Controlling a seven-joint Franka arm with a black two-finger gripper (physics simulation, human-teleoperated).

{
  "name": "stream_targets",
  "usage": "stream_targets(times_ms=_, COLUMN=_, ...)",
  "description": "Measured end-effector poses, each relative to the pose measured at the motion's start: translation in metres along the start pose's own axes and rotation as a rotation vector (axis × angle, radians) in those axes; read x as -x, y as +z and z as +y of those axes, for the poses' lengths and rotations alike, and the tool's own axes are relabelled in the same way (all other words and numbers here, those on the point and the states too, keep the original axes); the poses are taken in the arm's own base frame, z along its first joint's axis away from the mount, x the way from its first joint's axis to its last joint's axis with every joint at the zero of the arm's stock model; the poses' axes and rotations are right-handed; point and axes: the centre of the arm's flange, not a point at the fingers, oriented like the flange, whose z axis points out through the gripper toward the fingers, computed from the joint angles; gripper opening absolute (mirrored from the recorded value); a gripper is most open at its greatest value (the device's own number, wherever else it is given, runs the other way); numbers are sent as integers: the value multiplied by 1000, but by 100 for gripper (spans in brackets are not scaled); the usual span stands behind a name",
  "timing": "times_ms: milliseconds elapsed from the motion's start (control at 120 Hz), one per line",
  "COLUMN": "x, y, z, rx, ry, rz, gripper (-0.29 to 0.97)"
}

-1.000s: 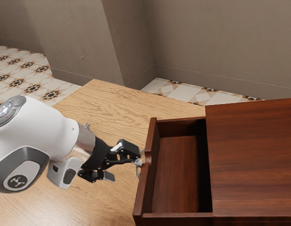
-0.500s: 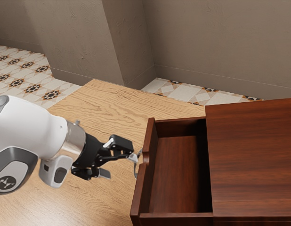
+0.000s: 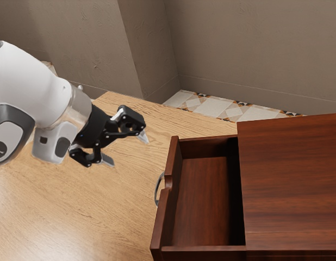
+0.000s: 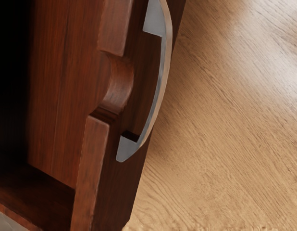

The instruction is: Pull the drawer handle with one arm to open the drawer

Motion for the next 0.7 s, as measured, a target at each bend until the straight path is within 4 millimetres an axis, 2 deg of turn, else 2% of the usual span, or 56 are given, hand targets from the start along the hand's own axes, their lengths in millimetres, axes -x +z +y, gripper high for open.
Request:
stream_targets(times_ms=117, x=23, y=-7, z=-14, rx=125, ry=-75, rz=-7, gripper=68)
stream_targets(times_ms=225, x=40, y=-5, z=-38, rx=241, ry=-146, rz=-19, gripper=68)
stream_targets(times_ms=342, x=60, y=-5, z=-50, rx=337, ry=-257, rz=-33, gripper=68)
stream_targets(times_ms=608, x=57, y=-45, z=-60, rx=407, ry=-455, rz=-59, gripper=68)
stream_targets(times_ms=700, x=56, y=-52, z=-58, rx=428, ry=-515, rz=-61, gripper=68)
